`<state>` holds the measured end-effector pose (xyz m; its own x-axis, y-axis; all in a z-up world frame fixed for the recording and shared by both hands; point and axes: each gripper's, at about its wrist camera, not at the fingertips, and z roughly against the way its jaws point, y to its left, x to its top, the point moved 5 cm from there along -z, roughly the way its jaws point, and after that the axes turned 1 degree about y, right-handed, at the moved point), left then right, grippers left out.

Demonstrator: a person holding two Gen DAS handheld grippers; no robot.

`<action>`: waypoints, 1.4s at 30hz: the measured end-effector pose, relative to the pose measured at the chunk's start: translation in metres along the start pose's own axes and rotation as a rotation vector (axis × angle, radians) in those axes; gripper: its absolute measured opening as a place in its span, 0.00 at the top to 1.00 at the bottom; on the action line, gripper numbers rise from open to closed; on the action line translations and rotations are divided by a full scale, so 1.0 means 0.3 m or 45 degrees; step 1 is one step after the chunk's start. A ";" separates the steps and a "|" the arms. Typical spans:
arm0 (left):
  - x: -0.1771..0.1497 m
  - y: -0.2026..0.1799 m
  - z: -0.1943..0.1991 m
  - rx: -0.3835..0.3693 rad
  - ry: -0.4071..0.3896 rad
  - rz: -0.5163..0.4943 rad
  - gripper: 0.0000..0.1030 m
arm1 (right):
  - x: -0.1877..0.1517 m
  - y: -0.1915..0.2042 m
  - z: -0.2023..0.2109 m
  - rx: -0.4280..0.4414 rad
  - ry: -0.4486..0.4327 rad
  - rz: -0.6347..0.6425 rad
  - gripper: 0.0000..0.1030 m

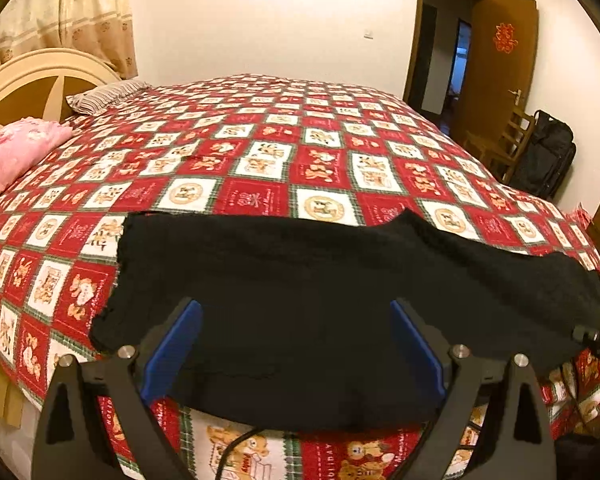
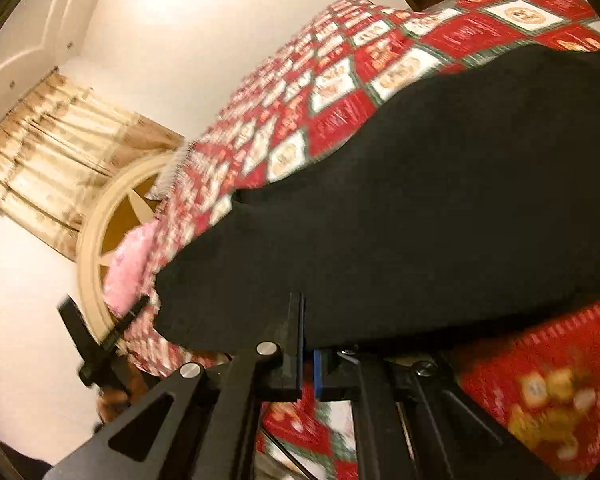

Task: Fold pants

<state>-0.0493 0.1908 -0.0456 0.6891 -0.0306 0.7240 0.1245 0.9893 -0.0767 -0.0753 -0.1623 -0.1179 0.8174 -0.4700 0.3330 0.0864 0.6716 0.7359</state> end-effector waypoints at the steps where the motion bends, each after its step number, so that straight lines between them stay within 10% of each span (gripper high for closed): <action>1: 0.000 0.000 -0.005 0.002 0.002 -0.001 0.07 | -0.009 -0.018 -0.012 -0.017 0.009 0.008 0.97; 8: 0.028 -0.068 -0.045 -0.003 0.030 -0.051 0.07 | -0.029 -0.042 0.029 -0.071 0.123 -0.009 0.93; 13: 0.083 -0.133 -0.061 -0.091 0.000 -0.059 0.06 | 0.063 -0.036 0.390 -0.211 -0.146 0.125 0.90; 16: 0.087 -0.161 -0.092 -0.068 0.005 -0.088 0.06 | 0.119 -0.204 0.596 -0.426 -0.339 0.037 0.29; 17: 0.085 -0.174 -0.103 -0.061 0.007 -0.101 0.06 | 0.131 -0.289 0.669 -0.482 -0.439 -0.036 0.25; 22: 0.065 -0.231 -0.149 -0.080 0.048 -0.102 0.06 | 0.146 -0.618 0.816 -0.595 -0.666 -0.351 0.25; 26: 0.049 -0.298 -0.176 -0.102 0.096 -0.117 0.06 | 0.152 -0.764 0.767 -0.708 -0.642 -0.438 0.25; 36: 0.063 -0.410 -0.198 -0.153 0.131 -0.155 0.06 | 0.216 -0.729 0.660 -0.712 -0.622 -0.373 0.25; 39: 0.066 -0.407 -0.195 -0.149 0.128 -0.149 0.06 | 0.221 -0.750 0.635 -0.692 -0.574 -0.404 0.85; 42: 0.067 -0.389 -0.193 -0.127 0.124 -0.144 0.06 | 0.221 -0.753 0.636 -0.615 -0.564 -0.392 0.90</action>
<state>-0.0087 0.0665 -0.0617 0.7319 -0.1597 0.6624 0.2725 0.9596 -0.0697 -0.1492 -0.4545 -0.1495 0.4166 -0.7979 0.4356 0.6013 0.6012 0.5263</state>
